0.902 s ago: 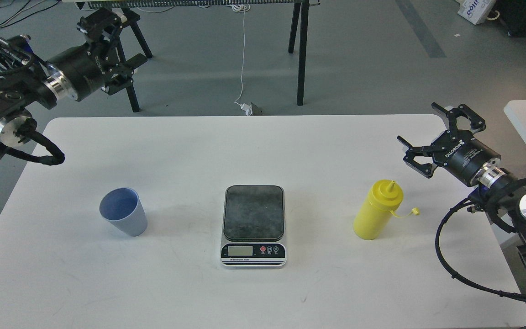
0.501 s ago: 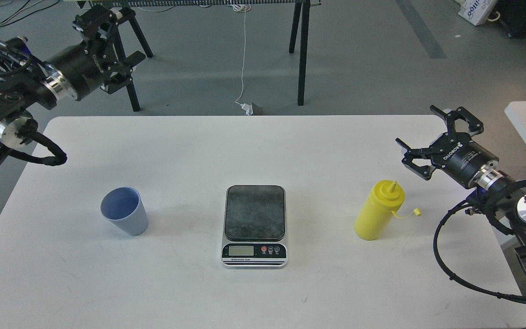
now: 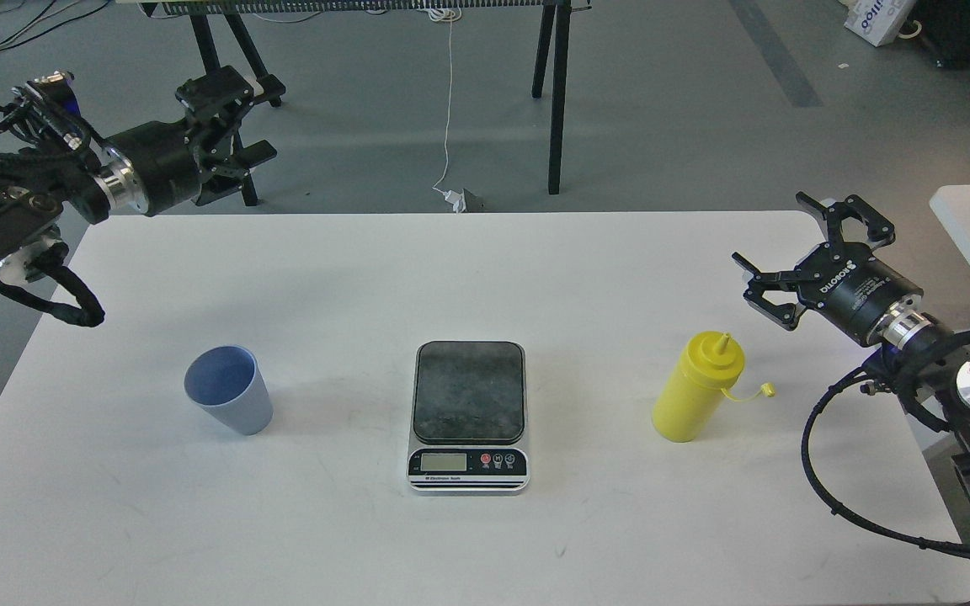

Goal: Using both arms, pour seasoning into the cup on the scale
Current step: 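Move the left gripper forward toward the blue cup, then lower the left gripper onto the blue cup and grasp it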

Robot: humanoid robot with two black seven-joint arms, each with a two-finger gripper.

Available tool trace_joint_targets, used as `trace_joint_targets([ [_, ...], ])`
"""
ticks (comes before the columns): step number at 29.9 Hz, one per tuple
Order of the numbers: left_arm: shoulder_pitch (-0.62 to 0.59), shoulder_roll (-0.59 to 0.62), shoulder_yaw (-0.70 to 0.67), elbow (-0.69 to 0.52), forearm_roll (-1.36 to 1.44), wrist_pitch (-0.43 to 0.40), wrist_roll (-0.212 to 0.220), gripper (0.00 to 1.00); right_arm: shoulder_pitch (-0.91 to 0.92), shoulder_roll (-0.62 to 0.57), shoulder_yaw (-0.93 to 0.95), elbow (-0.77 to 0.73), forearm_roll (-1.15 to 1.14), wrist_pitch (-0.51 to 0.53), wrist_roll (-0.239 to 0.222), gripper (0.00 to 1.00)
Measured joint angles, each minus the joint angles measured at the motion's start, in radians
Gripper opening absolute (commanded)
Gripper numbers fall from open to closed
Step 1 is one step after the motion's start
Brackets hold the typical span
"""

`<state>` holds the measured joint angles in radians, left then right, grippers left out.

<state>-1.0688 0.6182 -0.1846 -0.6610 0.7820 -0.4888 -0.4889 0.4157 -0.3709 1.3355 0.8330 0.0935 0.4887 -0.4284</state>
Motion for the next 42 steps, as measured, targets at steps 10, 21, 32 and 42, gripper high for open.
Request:
trace_joint_targets([
  [10,-0.086,0.118,0.006,-0.231,0.845,0.0,0.0,1.0,-0.002,-0.001,-0.009,0.009,-0.004,0.0,0.0,0.99],
  [21,-0.088,0.15,0.225,-0.363,1.238,0.0,0.0,1.0,0.006,0.003,-0.009,0.009,-0.009,0.0,0.0,0.99],
  [32,-0.078,0.162,0.333,-0.353,1.306,0.0,0.0,1.0,0.005,0.007,-0.008,0.009,-0.009,0.0,0.0,0.99],
  [42,-0.041,0.161,0.34,-0.35,1.303,0.0,0.0,0.98,0.002,0.007,-0.008,0.008,-0.009,0.0,0.0,0.99],
])
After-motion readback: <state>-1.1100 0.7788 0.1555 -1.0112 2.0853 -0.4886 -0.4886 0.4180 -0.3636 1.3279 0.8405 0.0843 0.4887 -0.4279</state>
